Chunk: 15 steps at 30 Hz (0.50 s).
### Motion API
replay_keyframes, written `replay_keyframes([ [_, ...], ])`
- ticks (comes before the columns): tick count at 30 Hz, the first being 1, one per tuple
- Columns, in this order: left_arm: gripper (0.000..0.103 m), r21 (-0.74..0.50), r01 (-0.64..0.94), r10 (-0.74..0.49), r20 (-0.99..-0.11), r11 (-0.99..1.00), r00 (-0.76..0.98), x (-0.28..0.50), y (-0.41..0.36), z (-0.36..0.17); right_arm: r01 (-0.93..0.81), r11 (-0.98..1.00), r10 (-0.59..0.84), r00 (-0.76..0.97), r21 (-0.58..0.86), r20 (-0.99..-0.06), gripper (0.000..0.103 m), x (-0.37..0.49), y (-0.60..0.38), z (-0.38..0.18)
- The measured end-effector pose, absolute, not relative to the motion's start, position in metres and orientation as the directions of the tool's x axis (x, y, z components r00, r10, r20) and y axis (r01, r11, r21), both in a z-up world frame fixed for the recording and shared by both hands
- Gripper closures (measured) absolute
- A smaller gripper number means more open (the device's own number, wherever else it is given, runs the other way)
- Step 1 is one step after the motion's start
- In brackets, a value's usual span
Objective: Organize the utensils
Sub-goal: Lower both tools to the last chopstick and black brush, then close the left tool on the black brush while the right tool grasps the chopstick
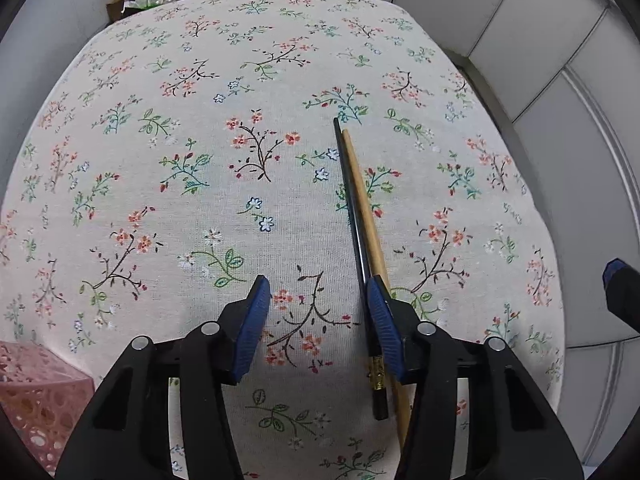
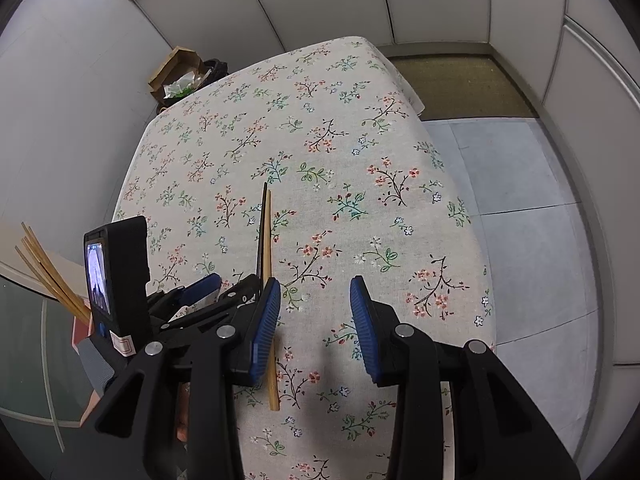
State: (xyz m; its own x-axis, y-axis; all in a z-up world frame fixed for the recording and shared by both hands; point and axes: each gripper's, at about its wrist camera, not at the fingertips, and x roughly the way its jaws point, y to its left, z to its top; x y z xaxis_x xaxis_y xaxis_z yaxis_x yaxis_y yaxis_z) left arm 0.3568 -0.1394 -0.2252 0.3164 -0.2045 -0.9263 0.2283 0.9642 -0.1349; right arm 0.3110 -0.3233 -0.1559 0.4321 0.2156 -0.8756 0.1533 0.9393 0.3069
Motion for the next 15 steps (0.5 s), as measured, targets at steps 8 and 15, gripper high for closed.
replay_keyframes([
  [8,0.071,-0.226,0.223,-0.286,-0.913,0.948,0.291,0.3608,-0.1385,-0.2227,0.152,0.943,0.208,0.427,0.297,-0.88,0.066,0.3127,-0.3196,-0.1569],
  [15,0.073,-0.186,0.23,-0.249,-0.925,0.955,0.288,0.3599,-0.1397,-0.2276,0.154,0.945,0.199,0.425,0.287,-0.883,0.066,0.3134,-0.3194,-0.1569],
])
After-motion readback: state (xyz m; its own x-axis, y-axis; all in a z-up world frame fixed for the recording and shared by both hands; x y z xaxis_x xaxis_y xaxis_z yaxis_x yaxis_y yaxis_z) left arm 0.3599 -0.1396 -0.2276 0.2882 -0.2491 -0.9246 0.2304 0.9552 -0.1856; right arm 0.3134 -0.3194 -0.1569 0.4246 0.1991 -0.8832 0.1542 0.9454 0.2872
